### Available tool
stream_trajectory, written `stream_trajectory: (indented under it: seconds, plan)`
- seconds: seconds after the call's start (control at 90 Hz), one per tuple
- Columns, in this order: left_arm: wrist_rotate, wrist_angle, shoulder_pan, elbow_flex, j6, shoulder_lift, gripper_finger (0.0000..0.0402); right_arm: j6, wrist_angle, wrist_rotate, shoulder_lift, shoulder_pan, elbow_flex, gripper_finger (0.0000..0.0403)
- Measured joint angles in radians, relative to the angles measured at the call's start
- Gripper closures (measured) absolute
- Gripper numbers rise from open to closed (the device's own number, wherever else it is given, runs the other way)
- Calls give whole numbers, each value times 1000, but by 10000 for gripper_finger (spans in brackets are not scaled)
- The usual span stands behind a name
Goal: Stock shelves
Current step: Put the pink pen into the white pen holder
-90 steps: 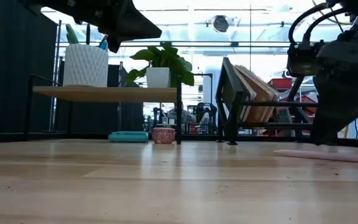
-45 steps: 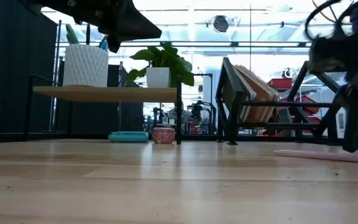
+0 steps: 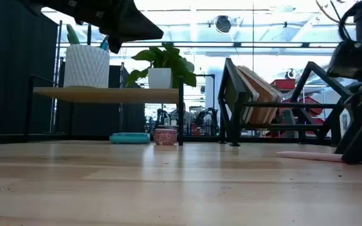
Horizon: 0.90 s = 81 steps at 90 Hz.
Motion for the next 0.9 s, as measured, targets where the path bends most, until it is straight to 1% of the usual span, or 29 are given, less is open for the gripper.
stream_trajectory:
  seconds: [0.078,0.144,0.244,0.333,0.411,0.522,0.644,0.733,0.9]
  plan:
    - [0,0,0,0,0,0,402,53,18,38,46,15,4,256]
    - [-1,0,0,0,0,0,402,92,24,63,77,29,6,275]
    - [-1,0,0,0,0,0,402,132,34,115,110,53,7,316]
    - [-1,0,0,0,0,0,402,132,36,161,124,75,6,359]
    - [-1,1,0,0,0,0,402,130,32,172,129,81,6,388]
    - [-1,3,0,0,0,0,402,129,32,174,129,78,6,390]
    - [-1,8,0,0,0,0,402,115,76,214,122,79,-3,392]
    - [-1,20,0,0,0,0,402,90,112,241,103,77,-7,397]
    - [-1,37,0,0,0,0,402,100,115,260,58,73,-10,398]
